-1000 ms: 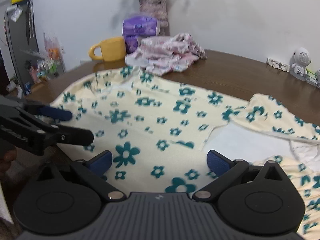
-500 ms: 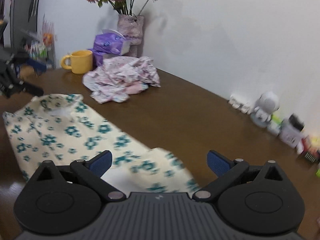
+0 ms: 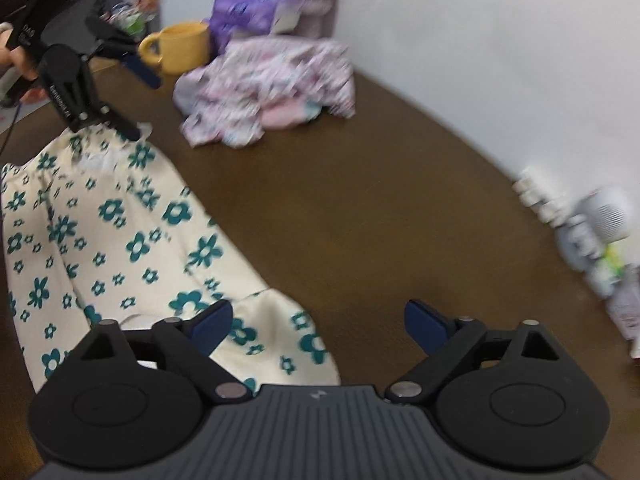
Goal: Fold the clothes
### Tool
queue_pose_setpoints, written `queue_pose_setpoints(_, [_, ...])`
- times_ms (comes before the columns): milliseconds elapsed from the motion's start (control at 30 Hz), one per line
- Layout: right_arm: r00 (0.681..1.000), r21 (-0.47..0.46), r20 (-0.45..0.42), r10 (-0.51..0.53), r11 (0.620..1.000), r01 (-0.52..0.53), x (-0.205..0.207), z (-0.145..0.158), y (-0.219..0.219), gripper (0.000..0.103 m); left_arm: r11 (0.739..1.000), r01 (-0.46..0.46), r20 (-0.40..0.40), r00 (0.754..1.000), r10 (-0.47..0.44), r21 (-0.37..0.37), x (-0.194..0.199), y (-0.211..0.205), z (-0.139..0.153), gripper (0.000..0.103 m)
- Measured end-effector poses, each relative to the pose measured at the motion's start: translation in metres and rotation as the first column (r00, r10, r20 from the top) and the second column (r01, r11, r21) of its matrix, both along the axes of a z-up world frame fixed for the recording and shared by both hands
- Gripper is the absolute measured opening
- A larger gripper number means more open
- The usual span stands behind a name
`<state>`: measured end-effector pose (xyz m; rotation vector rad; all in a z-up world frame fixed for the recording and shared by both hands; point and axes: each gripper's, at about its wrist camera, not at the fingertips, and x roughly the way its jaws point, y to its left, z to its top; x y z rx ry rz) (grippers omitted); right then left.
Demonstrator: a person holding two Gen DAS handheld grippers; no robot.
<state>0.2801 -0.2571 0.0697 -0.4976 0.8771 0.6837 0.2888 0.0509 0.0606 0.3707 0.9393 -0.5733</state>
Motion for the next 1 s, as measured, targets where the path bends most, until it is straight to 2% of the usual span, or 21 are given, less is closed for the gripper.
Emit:
queue_pose_setpoints(67, [0.999, 0.006, -0.041, 0.023, 1.0, -0.022, 0.006, -0.01, 0.003, 0.078, 0.999, 0.037, -0.024, 0.999, -0.037, -0.001, 0.004, 0.0, -0.01, 0.061])
queue_pose_setpoints(267, [0.988, 0.047, -0.148, 0.053, 0.998, -0.047, 0.027, -0.028, 0.003, 0.065, 0.992, 0.123, -0.075, 0.989, -0.123, -0.016, 0.014, -0.004, -0.019, 0.049])
queue_pose_setpoints(300, [0.985, 0.055, -0.161, 0.06, 0.997, -0.052, 0.03, -0.029, 0.002, 0.064, 0.99, 0.141, -0.083, 0.986, -0.141, -0.011, 0.016, -0.007, -0.019, 0.048])
queue_pose_setpoints(433, [0.975, 0.083, -0.206, 0.077, 0.995, -0.061, 0.041, -0.034, 0.0, 0.058, 0.975, 0.22, -0.119, 0.969, -0.215, 0.031, 0.021, -0.017, -0.024, 0.035])
queue_pose_setpoints(533, [0.967, 0.087, -0.24, 0.081, 0.994, -0.062, 0.047, -0.041, -0.002, 0.046, 0.964, 0.263, -0.138, 0.957, -0.255, 0.046, 0.025, -0.023, -0.025, 0.034])
queue_pose_setpoints(800, [0.953, 0.115, -0.286, 0.099, 0.991, -0.069, 0.057, -0.049, -0.005, 0.043, 0.923, 0.37, -0.219, 0.914, -0.342, 0.104, 0.036, -0.038, -0.024, 0.034])
queue_pose_setpoints(900, [0.954, 0.089, -0.276, 0.117, 0.991, -0.096, 0.056, -0.049, -0.001, 0.038, 0.9, 0.417, -0.252, 0.891, -0.378, 0.125, 0.035, -0.049, -0.023, 0.02])
queue_pose_setpoints(933, [0.953, 0.08, -0.276, 0.124, 0.991, -0.106, 0.056, -0.049, 0.002, 0.034, 0.893, 0.432, -0.264, 0.882, -0.389, 0.128, 0.034, -0.052, -0.023, 0.008])
queue_pose_setpoints(967, [0.953, 0.07, -0.274, 0.131, 0.991, -0.116, 0.055, -0.049, 0.005, 0.032, 0.886, 0.445, -0.274, 0.875, -0.399, 0.133, 0.032, -0.056, -0.023, 0.003])
queue_pose_setpoints(1000, [0.952, 0.061, -0.272, 0.138, 0.99, -0.126, 0.054, -0.049, 0.008, 0.021, 0.882, 0.448, -0.27, 0.876, -0.4, 0.147, 0.03, -0.058, -0.022, 0.003])
